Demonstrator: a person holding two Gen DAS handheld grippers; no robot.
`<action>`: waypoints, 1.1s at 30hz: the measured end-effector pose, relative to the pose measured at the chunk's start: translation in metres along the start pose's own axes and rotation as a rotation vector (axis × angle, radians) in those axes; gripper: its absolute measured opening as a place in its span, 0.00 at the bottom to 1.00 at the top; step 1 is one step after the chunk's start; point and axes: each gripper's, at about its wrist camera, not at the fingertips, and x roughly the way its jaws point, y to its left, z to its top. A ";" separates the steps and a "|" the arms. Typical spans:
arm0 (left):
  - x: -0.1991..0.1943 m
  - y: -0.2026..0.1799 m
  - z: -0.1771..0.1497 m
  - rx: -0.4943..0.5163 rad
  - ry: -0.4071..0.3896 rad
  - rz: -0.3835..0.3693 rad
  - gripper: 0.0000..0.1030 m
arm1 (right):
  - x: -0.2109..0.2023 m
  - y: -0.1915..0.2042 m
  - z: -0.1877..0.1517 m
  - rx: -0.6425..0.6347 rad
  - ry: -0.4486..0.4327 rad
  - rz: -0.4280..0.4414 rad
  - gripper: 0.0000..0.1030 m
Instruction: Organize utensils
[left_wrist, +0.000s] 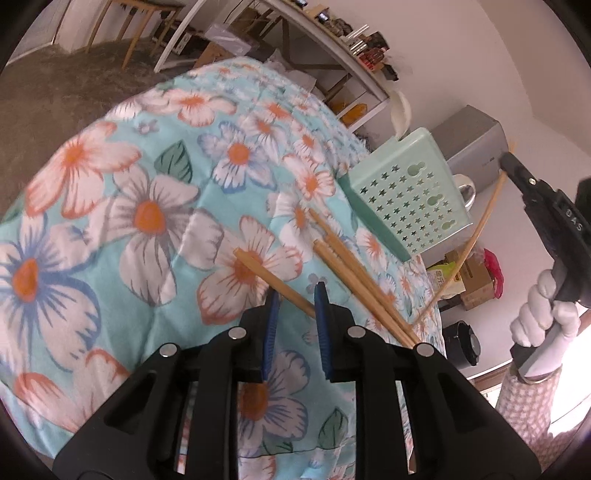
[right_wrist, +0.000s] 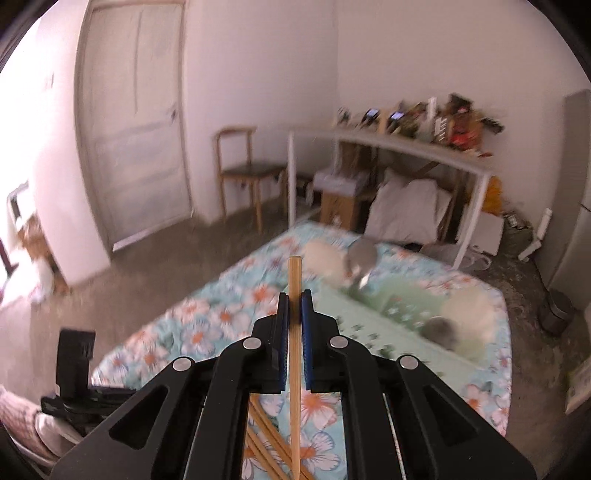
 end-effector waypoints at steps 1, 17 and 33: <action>-0.003 -0.002 0.001 0.008 -0.010 -0.001 0.17 | -0.008 -0.004 0.001 0.014 -0.022 -0.009 0.07; -0.098 -0.105 0.056 0.324 -0.283 -0.091 0.04 | -0.102 -0.067 -0.020 0.232 -0.272 -0.078 0.07; -0.088 -0.233 0.150 0.586 -0.531 -0.174 0.04 | -0.138 -0.097 -0.042 0.322 -0.396 -0.057 0.07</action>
